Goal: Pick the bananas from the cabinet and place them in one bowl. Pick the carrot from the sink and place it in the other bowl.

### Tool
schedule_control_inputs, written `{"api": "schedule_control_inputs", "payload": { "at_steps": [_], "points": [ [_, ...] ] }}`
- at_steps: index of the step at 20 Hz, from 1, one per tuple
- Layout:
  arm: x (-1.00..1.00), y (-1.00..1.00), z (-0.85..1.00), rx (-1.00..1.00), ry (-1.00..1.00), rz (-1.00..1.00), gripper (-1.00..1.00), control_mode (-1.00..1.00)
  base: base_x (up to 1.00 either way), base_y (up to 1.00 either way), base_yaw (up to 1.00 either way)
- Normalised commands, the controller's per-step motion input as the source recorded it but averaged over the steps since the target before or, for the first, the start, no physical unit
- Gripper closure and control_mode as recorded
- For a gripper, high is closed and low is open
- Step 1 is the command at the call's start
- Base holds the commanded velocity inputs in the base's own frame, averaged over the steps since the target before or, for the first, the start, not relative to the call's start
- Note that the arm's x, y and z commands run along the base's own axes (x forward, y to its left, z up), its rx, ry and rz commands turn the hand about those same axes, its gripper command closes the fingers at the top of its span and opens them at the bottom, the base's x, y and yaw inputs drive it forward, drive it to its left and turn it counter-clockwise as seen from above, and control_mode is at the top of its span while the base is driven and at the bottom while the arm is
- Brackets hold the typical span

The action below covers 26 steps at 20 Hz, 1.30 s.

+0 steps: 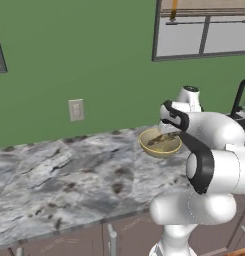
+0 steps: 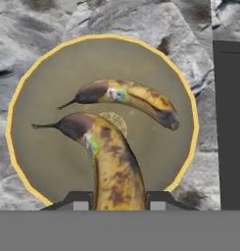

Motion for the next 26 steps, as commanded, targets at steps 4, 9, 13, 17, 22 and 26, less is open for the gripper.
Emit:
{"api": "schedule_control_inputs", "payload": {
  "at_steps": [4, 9, 13, 17, 22, 26],
  "points": [
    [0.76, 0.02, -0.20, 0.01, -0.04, 0.00, 1.00, -1.00, 0.00, 0.00, 0.00],
    [0.46, 0.03, -0.24, 0.00, 0.00, 0.00, -1.00, -1.00, 0.00, 0.00, 0.00],
    [0.38, 0.00, -0.02, 0.01, 0.00, -0.01, -1.00, -1.00, 0.00, 0.00, 0.00],
    [0.33, 0.01, 0.07, 0.01, 0.00, -0.07, -1.00, -1.00, 0.00, 0.00, 0.00],
    [-0.75, -0.02, 0.24, 0.01, -0.04, -0.04, -1.00, -1.00, 0.00, 0.00, 0.00],
    [-1.00, 0.00, 0.08, 0.03, -0.11, 0.00, -1.00, -1.00, 0.00, 0.00, 0.00]
  ]
}}
